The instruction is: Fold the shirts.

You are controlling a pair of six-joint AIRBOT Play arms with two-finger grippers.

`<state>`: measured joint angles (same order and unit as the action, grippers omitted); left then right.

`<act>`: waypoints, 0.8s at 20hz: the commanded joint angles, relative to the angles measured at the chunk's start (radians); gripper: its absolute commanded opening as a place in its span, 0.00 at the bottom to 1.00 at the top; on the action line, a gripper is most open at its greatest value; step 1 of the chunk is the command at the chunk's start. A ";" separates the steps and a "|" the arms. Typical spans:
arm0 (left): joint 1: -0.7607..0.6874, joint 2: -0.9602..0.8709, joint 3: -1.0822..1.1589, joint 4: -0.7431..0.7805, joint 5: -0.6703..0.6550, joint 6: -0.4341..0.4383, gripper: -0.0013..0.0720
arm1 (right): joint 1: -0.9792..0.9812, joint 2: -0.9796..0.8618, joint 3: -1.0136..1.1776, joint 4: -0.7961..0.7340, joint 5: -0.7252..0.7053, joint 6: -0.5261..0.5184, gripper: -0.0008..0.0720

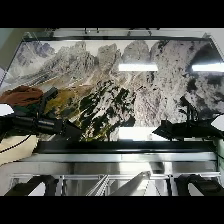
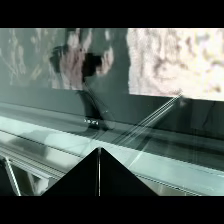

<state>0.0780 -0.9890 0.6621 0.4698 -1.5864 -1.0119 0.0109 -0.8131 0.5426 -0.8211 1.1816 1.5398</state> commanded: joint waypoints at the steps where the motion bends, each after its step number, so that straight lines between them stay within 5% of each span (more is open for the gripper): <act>1: -0.001 0.001 -0.001 0.001 0.001 0.001 0.02 | 0.001 0.001 0.000 -0.001 0.000 0.001 0.03; 5: 0.026 0.001 0.039 0.043 -0.011 -0.027 0.02 | 0.001 0.001 0.000 -0.001 0.000 0.001 0.03; 9: 0.285 0.001 0.374 0.334 0.103 -0.100 0.04 | 0.001 0.001 0.000 0.000 0.000 0.001 0.03; 11: 0.429 0.001 0.501 0.379 0.280 -0.097 0.89 | 0.001 0.001 0.000 -0.001 0.000 0.001 0.03; 12: 0.496 -0.002 0.539 0.377 0.398 -0.095 0.99 | 0.001 0.001 0.000 -0.001 0.000 0.001 0.03; 14: 0.592 -0.050 0.595 0.378 0.563 -0.089 0.99 | 0.001 0.001 0.000 -0.001 0.000 0.001 0.03; 16: 0.660 -0.157 0.647 0.435 0.583 -0.059 0.98 | 0.001 0.001 0.000 -0.001 0.000 0.001 0.03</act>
<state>0.6140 -1.0542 1.2133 0.8207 -1.1687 -1.0935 0.0109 -0.8131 0.5426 -0.8219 1.1805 1.5398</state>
